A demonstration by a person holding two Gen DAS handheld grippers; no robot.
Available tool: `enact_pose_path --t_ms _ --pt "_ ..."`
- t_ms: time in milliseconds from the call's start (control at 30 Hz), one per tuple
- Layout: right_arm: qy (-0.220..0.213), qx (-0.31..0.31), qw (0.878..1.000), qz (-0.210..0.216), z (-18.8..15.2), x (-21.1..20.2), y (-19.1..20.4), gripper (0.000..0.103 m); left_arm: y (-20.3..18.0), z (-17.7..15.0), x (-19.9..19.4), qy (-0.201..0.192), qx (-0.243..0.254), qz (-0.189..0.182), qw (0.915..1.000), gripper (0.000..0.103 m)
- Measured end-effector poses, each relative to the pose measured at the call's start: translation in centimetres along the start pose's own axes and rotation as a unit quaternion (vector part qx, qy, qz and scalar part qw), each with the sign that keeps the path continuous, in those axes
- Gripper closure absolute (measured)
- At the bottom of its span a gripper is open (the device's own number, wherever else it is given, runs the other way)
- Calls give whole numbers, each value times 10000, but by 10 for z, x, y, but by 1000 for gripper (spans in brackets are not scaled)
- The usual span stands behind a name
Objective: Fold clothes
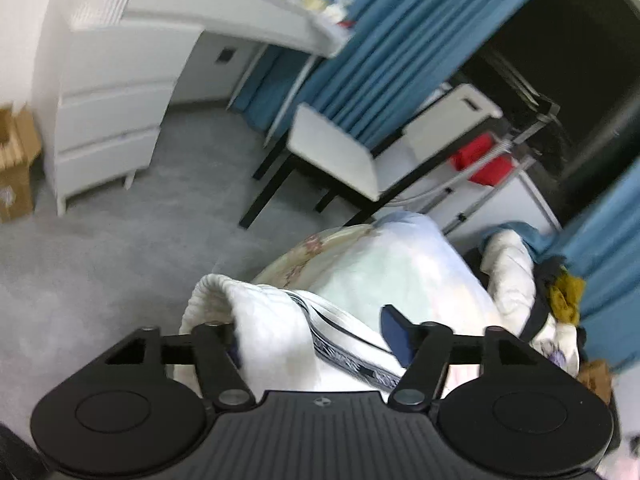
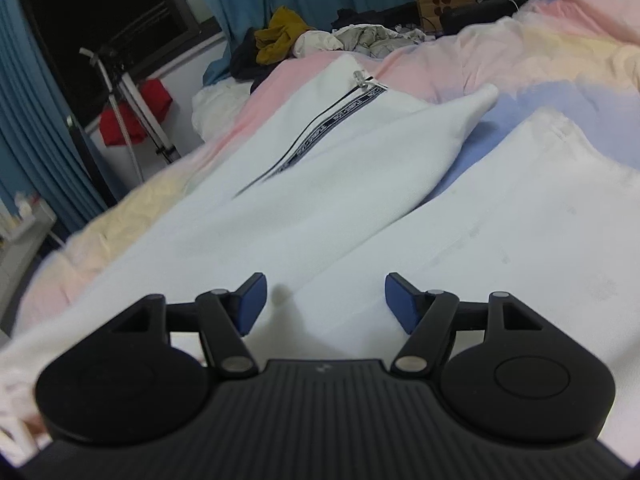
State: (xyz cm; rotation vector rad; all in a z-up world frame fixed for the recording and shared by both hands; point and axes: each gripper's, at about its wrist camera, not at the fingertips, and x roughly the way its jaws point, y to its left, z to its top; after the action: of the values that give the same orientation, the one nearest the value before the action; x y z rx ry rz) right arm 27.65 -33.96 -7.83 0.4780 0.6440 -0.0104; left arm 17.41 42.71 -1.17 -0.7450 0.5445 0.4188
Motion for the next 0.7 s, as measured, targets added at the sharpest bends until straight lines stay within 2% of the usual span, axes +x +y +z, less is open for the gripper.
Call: enact_pose_path --t_ms 133,200,300,433,533,600,700 --pt "155 460 9986 199 12 0 -15 35 -24 -12 -62 -171 781 292 9964 22" --pt "199 685 9971 267 17 -4 -25 35 -41 -25 -91 -222 1220 444 9913 22" --pt "267 938 9946 357 25 -9 -38 34 -76 -56 -127 -340 1923 429 9798 21" --pt "225 1162 9921 422 43 -12 -60 34 -133 -135 -149 -242 3068 185 9513 20" --pt "112 1308 9905 418 57 -2 -79 34 -178 -190 -140 103 3641 -215 9311 20" --pt "67 1440 9887 412 64 7 -91 34 -208 -224 -125 216 4126 -306 9101 20" --pt "105 1760 9834 421 67 24 -110 34 -254 -266 -105 215 4868 -380 8724 20"
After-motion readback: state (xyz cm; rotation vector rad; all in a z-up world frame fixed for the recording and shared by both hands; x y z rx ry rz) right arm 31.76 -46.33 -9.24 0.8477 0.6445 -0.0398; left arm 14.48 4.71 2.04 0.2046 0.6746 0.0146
